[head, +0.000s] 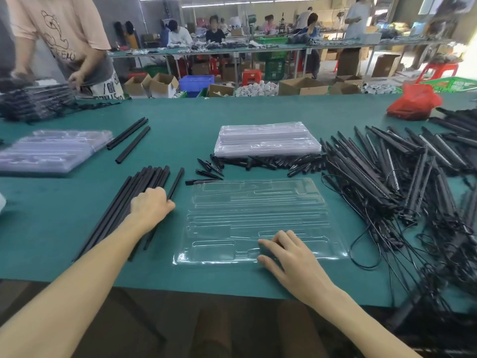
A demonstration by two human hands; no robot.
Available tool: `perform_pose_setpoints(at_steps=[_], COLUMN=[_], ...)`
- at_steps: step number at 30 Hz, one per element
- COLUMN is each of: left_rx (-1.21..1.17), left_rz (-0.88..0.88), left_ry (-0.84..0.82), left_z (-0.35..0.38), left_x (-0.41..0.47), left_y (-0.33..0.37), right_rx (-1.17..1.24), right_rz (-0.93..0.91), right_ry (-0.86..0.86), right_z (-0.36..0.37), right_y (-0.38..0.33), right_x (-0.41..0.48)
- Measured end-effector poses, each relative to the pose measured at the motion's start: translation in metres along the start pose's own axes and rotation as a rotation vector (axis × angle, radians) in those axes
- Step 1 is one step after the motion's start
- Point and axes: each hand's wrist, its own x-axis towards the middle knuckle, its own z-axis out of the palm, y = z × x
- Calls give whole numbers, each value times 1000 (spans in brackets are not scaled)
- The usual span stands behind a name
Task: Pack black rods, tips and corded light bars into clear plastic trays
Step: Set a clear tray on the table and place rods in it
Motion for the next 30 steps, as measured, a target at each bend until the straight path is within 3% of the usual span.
perform_pose_setpoints(at_steps=[3,7,13,16,21,28,30], left_rx=[-335,-1044,-1563,-1643,-1671,-1746,-1604], left_rz=[-102,-171,-110,-57,-23,-195,-212], left_ry=[-62,-281,-692,-748,-738,-438,-287], left_z=[-19,-48,-52,-37,-18,-19,-17], left_x=[4,-5,-55,-74,-84,-61,-55], left_y=[10,37,89,112,126,108,101], right_rx=[-7,14,324,576,799,904,924], right_rz=[-5,-7,182,316,433,468,483], right_ry=[6,18,49,102,365,426,449], right_z=[2,2,4,4,-3,-6,-7], right_y=[2,2,7,11,20,25,27], right_x=[0,1,2,2,2,1,1])
